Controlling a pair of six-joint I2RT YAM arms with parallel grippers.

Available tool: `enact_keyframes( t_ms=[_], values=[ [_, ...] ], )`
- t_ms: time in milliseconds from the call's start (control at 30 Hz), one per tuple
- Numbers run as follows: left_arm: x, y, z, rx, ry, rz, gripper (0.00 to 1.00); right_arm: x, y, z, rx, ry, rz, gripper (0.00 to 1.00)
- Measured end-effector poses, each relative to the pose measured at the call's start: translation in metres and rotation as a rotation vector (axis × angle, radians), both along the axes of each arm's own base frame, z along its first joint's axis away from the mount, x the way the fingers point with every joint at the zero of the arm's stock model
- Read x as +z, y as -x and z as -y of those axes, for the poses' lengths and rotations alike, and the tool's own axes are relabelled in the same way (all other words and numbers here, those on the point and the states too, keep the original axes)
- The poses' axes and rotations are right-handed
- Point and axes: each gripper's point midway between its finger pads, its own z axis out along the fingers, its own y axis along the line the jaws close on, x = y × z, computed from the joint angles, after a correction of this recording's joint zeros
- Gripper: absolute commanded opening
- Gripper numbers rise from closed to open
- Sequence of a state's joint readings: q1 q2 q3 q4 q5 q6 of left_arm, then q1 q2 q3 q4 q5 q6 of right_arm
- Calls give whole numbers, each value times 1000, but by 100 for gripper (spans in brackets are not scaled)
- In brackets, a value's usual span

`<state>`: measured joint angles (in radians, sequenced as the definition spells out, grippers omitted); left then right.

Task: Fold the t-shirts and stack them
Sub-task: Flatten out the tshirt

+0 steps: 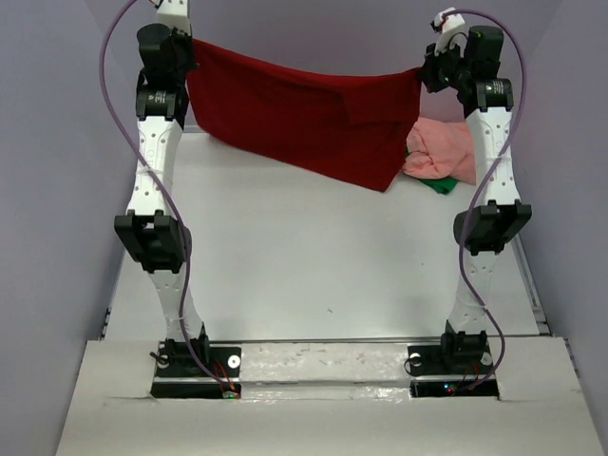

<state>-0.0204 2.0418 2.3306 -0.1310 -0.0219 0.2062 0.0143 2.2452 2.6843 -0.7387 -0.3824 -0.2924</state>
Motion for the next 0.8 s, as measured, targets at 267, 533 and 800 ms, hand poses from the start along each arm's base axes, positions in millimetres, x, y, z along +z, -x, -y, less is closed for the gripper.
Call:
enact_keyframes(
  t_ms=[267, 533, 800],
  values=[
    [73, 77, 16, -11, 2, 106, 0, 81, 55, 0, 1, -4, 126, 0],
    [102, 227, 17, -51, -19, 184, 0, 157, 202, -13, 87, -47, 241, 0],
    [-17, 321, 26, -168, -113, -7, 59, 98, 325, -23, 163, -59, 127, 55]
  ],
)
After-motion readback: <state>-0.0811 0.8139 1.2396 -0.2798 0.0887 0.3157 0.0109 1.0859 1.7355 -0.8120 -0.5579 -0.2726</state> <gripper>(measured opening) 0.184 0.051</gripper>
